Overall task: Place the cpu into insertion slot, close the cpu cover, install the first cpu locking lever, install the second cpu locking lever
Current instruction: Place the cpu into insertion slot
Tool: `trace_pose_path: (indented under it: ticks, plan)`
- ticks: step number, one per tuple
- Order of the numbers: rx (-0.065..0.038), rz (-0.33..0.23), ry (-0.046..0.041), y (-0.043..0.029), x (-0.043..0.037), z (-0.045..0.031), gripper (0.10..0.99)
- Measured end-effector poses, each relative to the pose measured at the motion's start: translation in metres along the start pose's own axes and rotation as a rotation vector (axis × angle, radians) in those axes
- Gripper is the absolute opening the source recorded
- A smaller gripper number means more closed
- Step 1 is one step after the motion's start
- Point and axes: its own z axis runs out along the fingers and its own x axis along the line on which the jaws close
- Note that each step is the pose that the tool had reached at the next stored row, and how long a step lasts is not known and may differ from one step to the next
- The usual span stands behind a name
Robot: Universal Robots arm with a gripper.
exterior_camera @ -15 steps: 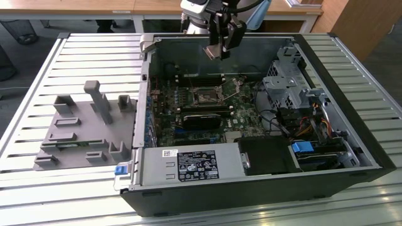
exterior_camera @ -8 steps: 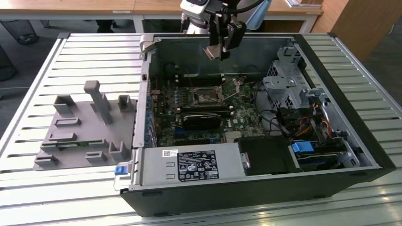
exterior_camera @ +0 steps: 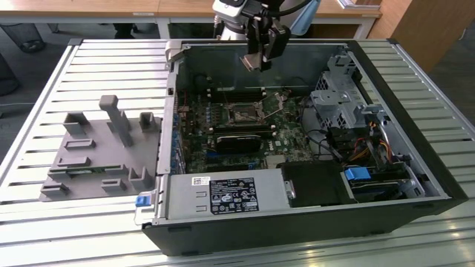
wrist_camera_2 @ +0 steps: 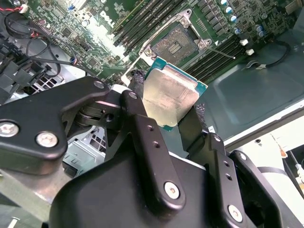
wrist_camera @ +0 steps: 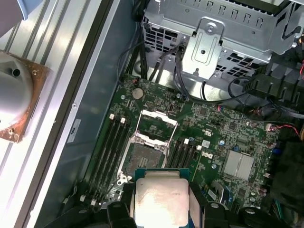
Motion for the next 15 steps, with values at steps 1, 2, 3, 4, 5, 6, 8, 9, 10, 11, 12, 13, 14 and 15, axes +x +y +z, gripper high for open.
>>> trace_pose_path:
  ticks: [1, 2, 3, 4, 5, 6, 8, 9, 10, 11, 12, 13, 14, 15]
  plan:
    - [0.0, 0.003, -0.0003, 0.0, 0.0, 0.0001, 0.541]
    - [0.0, 0.007, -0.0005, 0.0, 0.0, 0.0002, 0.541]
    - [0.0, 0.011, -0.0009, 0.0, 0.0, 0.0003, 0.541]
    - [0.0, 0.014, -0.0012, 0.0, 0.0, 0.0003, 0.541]
    - [0.0, 0.018, -0.0015, -0.0001, 0.0, 0.0005, 0.541]
    - [0.0, 0.022, -0.0018, -0.0001, 0.0, 0.0006, 0.541]
    - [0.0, 0.029, -0.0025, -0.0001, 0.0, 0.0008, 0.541]
    - [-0.001, 0.034, -0.0029, -0.0001, 0.0, 0.0009, 0.541]
    - [-0.001, 0.039, -0.0034, -0.0001, 0.0, 0.001, 0.541]
    - [-0.001, 0.044, -0.0039, -0.0001, 0.0, 0.0012, 0.541]
    - [-0.001, 0.05, -0.0045, -0.0001, 0.0, 0.0013, 0.541]
    - [-0.001, 0.056, -0.005, -0.0001, 0.0, 0.0014, 0.541]
    - [-0.001, 0.062, -0.0056, -0.0002, 0.0, 0.0016, 0.541]
    - [-0.001, 0.068, -0.0062, -0.0002, 0.0, 0.0018, 0.541]
